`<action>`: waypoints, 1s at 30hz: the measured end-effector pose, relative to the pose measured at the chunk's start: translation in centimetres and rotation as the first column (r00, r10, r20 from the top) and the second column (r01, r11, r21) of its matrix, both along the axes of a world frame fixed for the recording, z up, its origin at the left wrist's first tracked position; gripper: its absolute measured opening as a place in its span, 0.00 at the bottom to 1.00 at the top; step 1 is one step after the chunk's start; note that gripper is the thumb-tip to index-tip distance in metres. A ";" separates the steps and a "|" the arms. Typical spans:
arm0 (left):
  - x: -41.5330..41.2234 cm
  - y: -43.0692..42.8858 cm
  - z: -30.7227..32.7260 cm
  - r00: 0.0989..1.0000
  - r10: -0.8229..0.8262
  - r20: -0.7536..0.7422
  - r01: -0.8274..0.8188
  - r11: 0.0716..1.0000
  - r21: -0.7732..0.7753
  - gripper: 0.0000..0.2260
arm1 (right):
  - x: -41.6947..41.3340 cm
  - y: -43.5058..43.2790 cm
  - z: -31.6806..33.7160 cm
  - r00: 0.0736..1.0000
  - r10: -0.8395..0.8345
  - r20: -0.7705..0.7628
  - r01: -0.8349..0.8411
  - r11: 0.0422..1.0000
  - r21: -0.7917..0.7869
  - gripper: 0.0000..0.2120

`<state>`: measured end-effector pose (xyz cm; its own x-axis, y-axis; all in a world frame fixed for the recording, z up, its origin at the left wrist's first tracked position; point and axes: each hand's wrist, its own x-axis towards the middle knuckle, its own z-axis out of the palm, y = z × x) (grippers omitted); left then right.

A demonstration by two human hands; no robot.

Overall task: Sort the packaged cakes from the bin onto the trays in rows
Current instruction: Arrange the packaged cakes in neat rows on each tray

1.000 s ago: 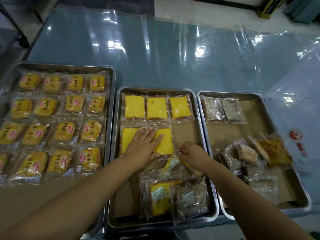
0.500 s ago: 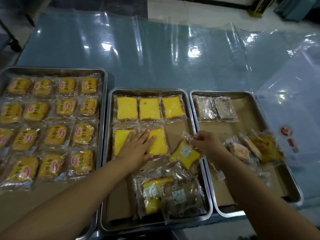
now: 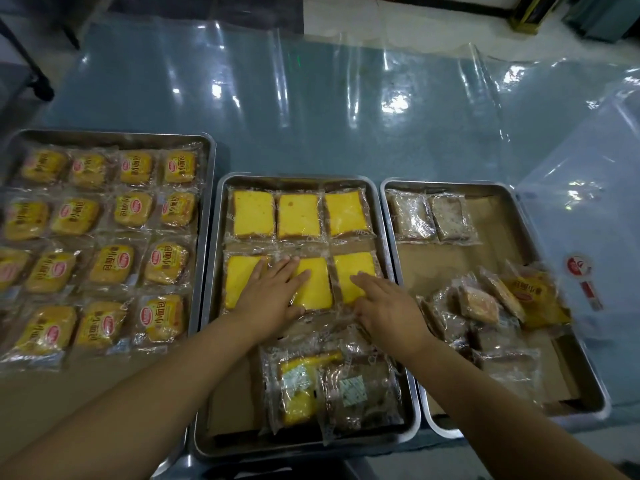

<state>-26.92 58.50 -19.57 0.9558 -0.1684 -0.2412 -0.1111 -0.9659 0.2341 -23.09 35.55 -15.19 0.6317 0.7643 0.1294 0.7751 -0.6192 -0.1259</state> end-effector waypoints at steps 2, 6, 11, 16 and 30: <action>0.2 -0.2 0.1 1.000 0.017 -0.001 -0.017 1.000 -0.014 0.32 | -0.2 -0.4 -0.8 0.999 0.020 -0.030 -0.021 0.999 -0.044 0.09; 0.6 -1.3 0.3 0.998 0.045 0.044 -0.042 0.996 -0.074 0.32 | 0.0 -0.3 -0.7 0.991 -0.003 -0.133 -0.003 0.999 -0.045 0.09; 1.0 -2.9 -0.2 1.000 0.006 0.022 -0.005 0.999 -0.047 0.35 | 0.7 0.5 -1.6 0.965 -0.088 -0.245 0.055 0.989 -0.139 0.26; 1.3 -2.6 -1.0 1.000 -0.014 0.002 0.014 0.999 0.035 0.34 | 1.2 0.8 -3.4 0.972 -0.117 -0.206 0.031 0.925 -0.378 0.29; 1.0 -2.1 -1.3 1.000 0.006 0.008 -0.005 0.996 -0.090 0.34 | 1.6 0.7 -3.9 0.964 -0.109 -0.243 0.018 0.938 -0.347 0.31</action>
